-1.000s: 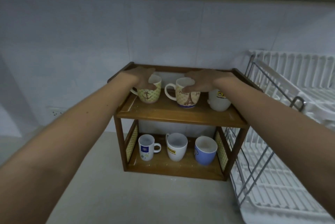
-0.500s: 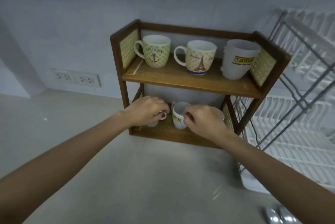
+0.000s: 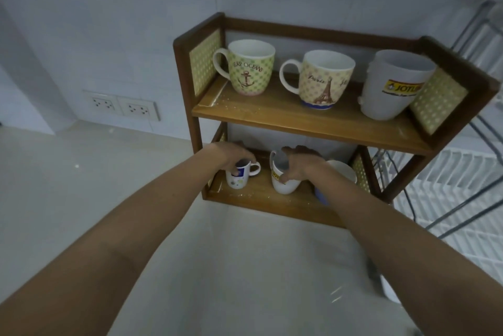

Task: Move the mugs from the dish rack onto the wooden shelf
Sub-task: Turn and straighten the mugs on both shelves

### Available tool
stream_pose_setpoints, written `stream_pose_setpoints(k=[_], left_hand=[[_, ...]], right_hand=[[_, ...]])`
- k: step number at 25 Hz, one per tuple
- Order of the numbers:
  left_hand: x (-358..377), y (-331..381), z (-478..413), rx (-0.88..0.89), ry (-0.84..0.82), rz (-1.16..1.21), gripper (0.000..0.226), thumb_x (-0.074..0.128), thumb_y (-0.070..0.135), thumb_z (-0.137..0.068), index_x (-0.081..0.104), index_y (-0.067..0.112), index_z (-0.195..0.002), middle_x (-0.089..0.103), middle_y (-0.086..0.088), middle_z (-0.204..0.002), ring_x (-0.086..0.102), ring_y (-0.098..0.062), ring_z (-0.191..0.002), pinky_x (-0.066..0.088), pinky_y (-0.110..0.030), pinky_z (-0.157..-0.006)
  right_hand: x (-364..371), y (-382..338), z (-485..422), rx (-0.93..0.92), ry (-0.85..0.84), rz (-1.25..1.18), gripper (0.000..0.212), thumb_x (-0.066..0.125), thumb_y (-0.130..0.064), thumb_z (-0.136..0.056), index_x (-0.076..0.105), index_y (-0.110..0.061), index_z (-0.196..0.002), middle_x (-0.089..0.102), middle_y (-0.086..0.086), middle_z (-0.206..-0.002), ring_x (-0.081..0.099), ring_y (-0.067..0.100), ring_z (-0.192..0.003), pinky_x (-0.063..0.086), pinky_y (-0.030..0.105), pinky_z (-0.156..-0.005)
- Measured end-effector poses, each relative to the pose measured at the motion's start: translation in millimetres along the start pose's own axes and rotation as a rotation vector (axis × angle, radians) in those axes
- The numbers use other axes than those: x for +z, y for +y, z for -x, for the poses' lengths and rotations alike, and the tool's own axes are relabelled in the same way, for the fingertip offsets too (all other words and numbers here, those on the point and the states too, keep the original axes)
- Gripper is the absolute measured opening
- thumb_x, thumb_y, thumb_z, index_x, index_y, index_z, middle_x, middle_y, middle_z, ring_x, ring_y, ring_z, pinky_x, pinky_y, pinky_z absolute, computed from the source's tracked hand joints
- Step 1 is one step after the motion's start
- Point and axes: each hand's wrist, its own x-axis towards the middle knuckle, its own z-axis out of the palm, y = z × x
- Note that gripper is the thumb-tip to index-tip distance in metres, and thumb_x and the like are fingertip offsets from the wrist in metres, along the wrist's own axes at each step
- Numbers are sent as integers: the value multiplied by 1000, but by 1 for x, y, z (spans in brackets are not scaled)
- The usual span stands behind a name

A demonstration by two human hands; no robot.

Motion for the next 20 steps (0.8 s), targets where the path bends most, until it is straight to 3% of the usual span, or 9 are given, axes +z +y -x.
stream_pose_setpoints(k=[2,5,6,8,10,11,16,20], left_hand=[[0,5,-4,-89,-3,-48,49,55,43,-89,46,29,-135,51,-7,-137,50,-28,-123,45,-37,-93],[-3,7,-6,-243,-22,-26,62,40,64,-88,41,27,-139,47,-10,-142,46,-28,-128,41,-40,-98],[-7,6,-5,-245,-28,-28,68,45,62,-86,32,29,-144,41,-9,-147,40,-29,-133,40,-41,-101],[-17,5,-3,-157,-124,-26,79,66,39,-83,21,32,-147,32,-6,-152,32,-31,-138,38,-44,-104],[-22,3,1,-51,-230,-81,85,72,11,-79,25,34,-146,31,-4,-152,30,-30,-139,40,-44,-104],[-23,2,1,-35,-226,-103,83,71,7,-79,28,34,-145,32,-4,-152,31,-29,-138,40,-44,-104],[-12,5,-9,-166,-15,21,70,63,46,-83,36,23,-143,44,-9,-144,43,-29,-130,40,-38,-100],[-5,19,-25,-274,60,66,68,59,62,-77,53,12,-124,61,-11,-115,58,-27,-107,47,-34,-84]], right_hand=[[-3,5,1,-39,1,-32,90,78,-37,-68,28,-25,-142,51,9,-130,52,29,-113,50,41,-88],[-4,14,3,-113,-38,-60,92,79,-27,-70,24,-27,-144,46,8,-138,48,29,-120,48,40,-91],[-4,16,3,-122,-56,-68,90,77,-30,-72,23,-28,-144,43,7,-140,46,29,-122,47,41,-93],[-4,16,2,-79,-56,-77,83,71,-45,-75,24,-29,-143,44,8,-138,47,29,-119,47,41,-92],[-3,14,-1,-36,-35,-66,76,65,-53,-77,31,-25,-139,51,10,-129,53,27,-108,48,37,-82],[-2,12,-2,-39,-29,-60,74,65,-52,-77,33,-24,-137,54,10,-126,54,27,-105,49,36,-79],[-6,15,-1,-74,-86,-23,84,68,-43,-79,20,-28,-146,48,13,-135,51,31,-114,47,36,-82],[-4,15,0,-92,-85,5,85,68,-39,-80,17,-29,-147,44,13,-140,48,32,-120,47,40,-91]])
